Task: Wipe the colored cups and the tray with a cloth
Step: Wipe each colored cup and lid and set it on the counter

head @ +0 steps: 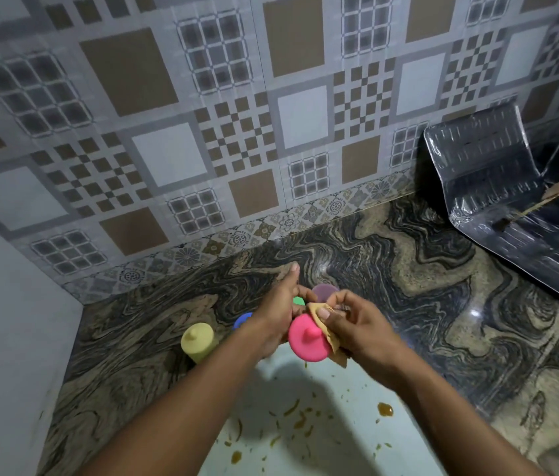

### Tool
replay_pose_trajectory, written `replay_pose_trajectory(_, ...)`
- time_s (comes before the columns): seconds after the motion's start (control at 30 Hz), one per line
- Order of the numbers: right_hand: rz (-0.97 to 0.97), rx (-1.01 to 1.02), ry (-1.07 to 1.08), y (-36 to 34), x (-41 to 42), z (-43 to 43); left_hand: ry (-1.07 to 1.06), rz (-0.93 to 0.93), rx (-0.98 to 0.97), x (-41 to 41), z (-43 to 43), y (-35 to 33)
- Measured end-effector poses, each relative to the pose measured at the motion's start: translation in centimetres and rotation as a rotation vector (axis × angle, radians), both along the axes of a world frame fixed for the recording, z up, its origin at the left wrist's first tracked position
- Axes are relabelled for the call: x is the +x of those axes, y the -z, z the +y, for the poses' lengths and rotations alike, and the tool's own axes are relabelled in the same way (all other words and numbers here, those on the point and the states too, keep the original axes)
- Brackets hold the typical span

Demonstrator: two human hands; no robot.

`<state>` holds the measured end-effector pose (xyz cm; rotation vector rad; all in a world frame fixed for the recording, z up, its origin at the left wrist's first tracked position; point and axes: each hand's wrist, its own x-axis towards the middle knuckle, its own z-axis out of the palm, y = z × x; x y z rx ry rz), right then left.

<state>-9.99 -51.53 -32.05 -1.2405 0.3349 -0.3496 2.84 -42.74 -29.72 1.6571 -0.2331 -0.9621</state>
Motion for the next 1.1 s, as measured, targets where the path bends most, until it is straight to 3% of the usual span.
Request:
replay_pose_trajectory(0.03,0.004,-0.042,-0.053,-0.6,0.1,-0.7,0.044,-0.005,0.010,-0.3,-0.2,-0.9)
replay_pose_trajectory(0.1,-0.011,-0.063,-0.067,-1.7,0.7,-1.3,-0.021,-0.195,0.028,-0.9,-0.9,-2.3)
replay_pose_trajectory(0.2,-0.023,0.061,0.135,-2.0,1.6,-0.3,-0.394,-0.492,-0.036,-1.4,-2.3,-2.2)
replay_pose_trajectory(0.3,-0.009,0.204,0.395,-0.5,2.0,2.3,-0.695,-0.424,-0.105,-0.9,-3.0,-0.7)
replay_pose_trajectory(0.37,0.028,0.255,0.433,0.5,1.8,2.7,-0.559,-0.326,-0.044,-0.9,-2.6,0.5)
replay_pose_trajectory(0.47,0.102,0.142,0.226,-0.3,1.3,0.8,-0.109,-0.064,0.038,-0.4,-1.3,-0.5)
replay_pose_trajectory(0.53,0.109,0.068,0.117,-1.2,1.4,-0.4,0.028,-0.150,0.084,-0.2,-1.4,-2.0)
replay_pose_trajectory(0.6,0.079,0.086,0.136,-1.9,2.0,-0.4,-0.109,-0.416,0.075,-0.4,-2.2,-2.6)
replay_pose_trajectory(0.67,0.026,0.184,0.286,-1.6,2.7,0.9,-0.397,-0.590,-0.001,-1.0,-2.9,-2.7)
replay_pose_trajectory(0.77,0.000,0.205,0.543,-0.2,3.2,3.3,-0.745,-0.551,-0.104,-2.0,-3.1,-2.0)
replay_pose_trajectory(0.83,0.028,0.195,0.565,-0.1,2.7,3.4,-0.620,-0.420,-0.050,-1.7,-3.0,-1.0)
replay_pose_trajectory(0.93,0.079,0.128,0.306,-1.3,1.6,1.1,-0.142,-0.128,0.055,0.2,-1.6,-1.2)
replay_pose_trajectory(1.0,0.093,0.093,0.148,-2.0,1.3,-0.4,0.004,-0.208,0.076,0.9,-1.5,-2.1)
replay_pose_trajectory(1.1,0.043,0.096,0.275,-1.9,2.1,1.0,-0.297,-0.526,-0.003,-0.2,-2.7,-2.7)
